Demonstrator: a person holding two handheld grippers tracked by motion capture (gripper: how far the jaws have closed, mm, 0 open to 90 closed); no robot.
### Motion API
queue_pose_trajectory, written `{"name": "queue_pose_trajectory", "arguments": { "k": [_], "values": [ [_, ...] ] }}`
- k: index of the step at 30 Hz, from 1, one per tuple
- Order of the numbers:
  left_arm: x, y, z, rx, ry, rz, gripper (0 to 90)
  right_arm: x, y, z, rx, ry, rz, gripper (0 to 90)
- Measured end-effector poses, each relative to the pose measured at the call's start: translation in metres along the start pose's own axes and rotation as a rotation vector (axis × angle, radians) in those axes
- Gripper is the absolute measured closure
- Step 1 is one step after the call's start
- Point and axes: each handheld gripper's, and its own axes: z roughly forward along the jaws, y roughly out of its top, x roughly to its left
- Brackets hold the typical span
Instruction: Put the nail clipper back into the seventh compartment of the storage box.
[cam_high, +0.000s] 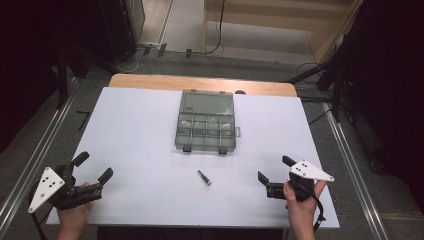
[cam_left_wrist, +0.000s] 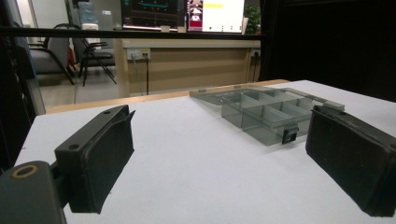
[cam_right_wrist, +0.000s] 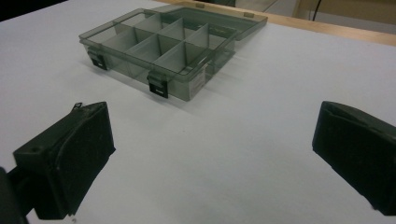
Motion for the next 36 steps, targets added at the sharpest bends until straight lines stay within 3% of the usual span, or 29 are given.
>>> {"name": "queue_pose_trajectory", "arguments": {
  "k": [11, 36],
  "values": [
    [0.001, 0.0, -0.001, -0.002, -0.003, -0.003, 7.2, 0.017, 0.016, 0.015, 0.048, 0.037, -0.046, 0.0],
    [0.001, 0.0, -0.001, 0.0, -0.004, -0.001, 7.3, 0.038, 0.038, 0.043, 0.143, 0.11, -0.11, 0.0]
  ]
}}
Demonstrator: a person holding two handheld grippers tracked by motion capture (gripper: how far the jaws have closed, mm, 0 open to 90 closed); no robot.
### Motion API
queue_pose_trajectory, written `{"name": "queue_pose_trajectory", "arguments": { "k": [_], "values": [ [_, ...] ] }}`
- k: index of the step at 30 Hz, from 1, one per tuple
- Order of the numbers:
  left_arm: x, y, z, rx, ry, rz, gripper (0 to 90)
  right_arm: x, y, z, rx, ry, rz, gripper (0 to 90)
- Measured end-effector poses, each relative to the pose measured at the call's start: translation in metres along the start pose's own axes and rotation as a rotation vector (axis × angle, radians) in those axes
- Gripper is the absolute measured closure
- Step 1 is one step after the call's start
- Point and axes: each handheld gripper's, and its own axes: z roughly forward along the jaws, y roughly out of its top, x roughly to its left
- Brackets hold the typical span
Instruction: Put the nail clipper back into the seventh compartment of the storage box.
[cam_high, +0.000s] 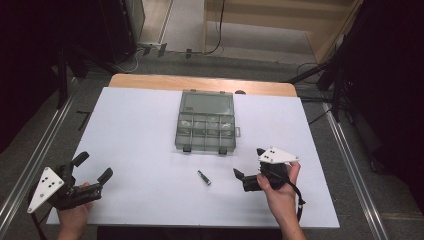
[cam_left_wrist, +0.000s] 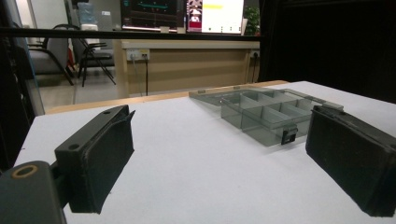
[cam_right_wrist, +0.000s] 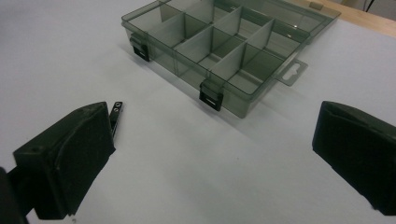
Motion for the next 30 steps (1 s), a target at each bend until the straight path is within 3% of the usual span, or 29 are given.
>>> {"name": "queue_pose_trajectory", "arguments": {
  "k": [14, 26, 30],
  "values": [
    [0.0, 0.0, 0.0, -0.004, -0.001, -0.003, 7.2, 0.012, 0.009, 0.016, 0.057, 0.033, -0.025, 0.0],
    [0.0, 0.0, 0.0, -0.002, -0.002, -0.002, 7.3, 0.029, 0.014, 0.035, 0.129, 0.059, -0.039, 0.0],
    [0.0, 0.0, 0.0, -0.004, -0.003, -0.004, 7.3, 0.036, 0.014, 0.044, 0.175, 0.076, -0.049, 0.0]
  ]
}}
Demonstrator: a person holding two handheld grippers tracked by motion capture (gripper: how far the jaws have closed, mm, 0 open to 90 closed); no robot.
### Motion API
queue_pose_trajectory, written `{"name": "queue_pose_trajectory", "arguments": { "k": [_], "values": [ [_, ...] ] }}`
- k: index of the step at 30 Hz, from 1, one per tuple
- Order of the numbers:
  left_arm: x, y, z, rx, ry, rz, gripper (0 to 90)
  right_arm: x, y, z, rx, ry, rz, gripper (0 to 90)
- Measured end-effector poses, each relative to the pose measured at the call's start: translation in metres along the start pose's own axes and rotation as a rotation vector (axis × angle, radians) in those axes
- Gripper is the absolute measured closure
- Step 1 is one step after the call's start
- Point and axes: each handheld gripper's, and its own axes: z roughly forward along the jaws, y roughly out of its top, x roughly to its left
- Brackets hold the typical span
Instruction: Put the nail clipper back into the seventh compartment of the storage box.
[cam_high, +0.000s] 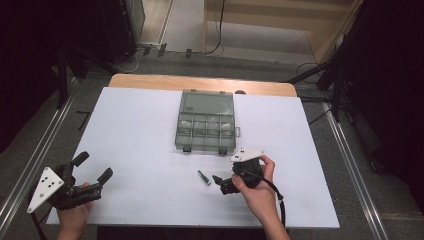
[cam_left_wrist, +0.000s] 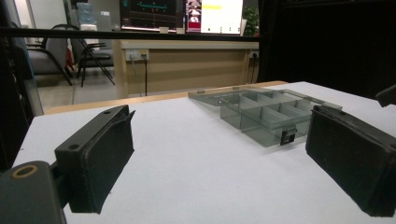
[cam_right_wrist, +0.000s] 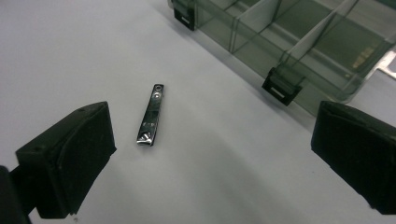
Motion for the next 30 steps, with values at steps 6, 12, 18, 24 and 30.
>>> {"name": "queue_pose_trajectory", "arguments": {
  "k": [6, 12, 18, 24, 30],
  "values": [
    [0.0, 0.0, 0.0, 0.0, -0.002, 0.001, 7.2, 0.005, 0.001, 0.01, 0.048, 0.017, 0.011, 2.6],
    [0.0, 0.0, 0.0, 0.001, -0.003, 0.002, 7.3, 0.011, 0.002, 0.018, 0.087, 0.017, 0.012, 13.2],
    [0.0, 0.0, 0.0, 0.0, -0.004, 0.001, 7.2, 0.014, 0.003, 0.024, 0.109, 0.055, 0.043, 17.9],
    [0.0, 0.0, 0.0, 0.001, -0.005, 0.004, 7.2, 0.02, 0.004, 0.03, 0.135, 0.037, 0.044, 19.7],
    [0.0, 0.0, 0.0, 0.001, -0.004, 0.003, 7.3, 0.028, 0.004, 0.036, 0.139, -0.024, 0.058, 37.2]
  ]
}}
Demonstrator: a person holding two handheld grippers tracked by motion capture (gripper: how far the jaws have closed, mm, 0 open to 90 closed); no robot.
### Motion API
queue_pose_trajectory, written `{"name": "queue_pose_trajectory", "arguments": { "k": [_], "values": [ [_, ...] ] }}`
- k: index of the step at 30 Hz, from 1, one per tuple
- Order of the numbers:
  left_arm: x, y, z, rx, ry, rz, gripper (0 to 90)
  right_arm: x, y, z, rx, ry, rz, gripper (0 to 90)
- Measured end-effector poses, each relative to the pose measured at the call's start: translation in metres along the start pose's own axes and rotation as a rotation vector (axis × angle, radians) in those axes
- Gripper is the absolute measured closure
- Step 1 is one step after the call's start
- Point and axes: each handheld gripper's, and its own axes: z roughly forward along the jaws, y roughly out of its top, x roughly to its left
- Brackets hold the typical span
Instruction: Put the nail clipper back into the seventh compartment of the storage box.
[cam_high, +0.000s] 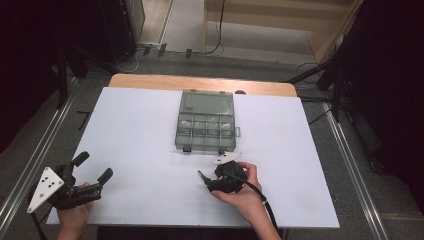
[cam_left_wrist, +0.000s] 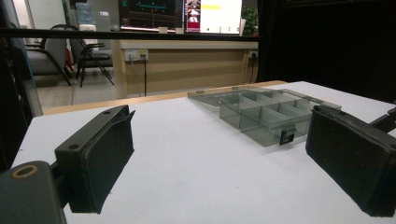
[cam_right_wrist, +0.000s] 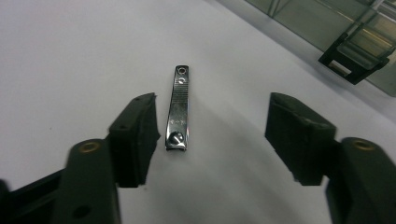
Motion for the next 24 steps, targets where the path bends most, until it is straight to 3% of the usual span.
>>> {"name": "queue_pose_trajectory", "arguments": {
  "k": [6, 8, 13, 19, 24],
  "values": [
    [0.0, 0.0, 0.0, 0.0, -0.001, 0.001, 7.3, 0.002, 0.0, 0.005, 0.002, -0.007, 0.027, 48.8],
    [0.0, 0.0, 0.0, 0.0, 0.0, 0.001, 7.3, 0.0, 0.0, 0.005, 0.016, 0.036, 0.045, 55.1],
    [0.0, 0.0, 0.0, 0.0, -0.001, 0.001, 7.3, 0.003, 0.001, 0.006, 0.043, 0.083, 0.092, 63.4],
    [0.0, 0.0, 0.0, -0.001, -0.001, 0.001, 7.2, 0.01, 0.0, 0.011, 0.079, 0.07, 0.061, 68.9],
    [0.0, 0.0, 0.0, -0.001, 0.0, 0.001, 7.3, 0.012, 0.0, 0.013, 0.071, 0.051, 0.048, 71.6]
  ]
}}
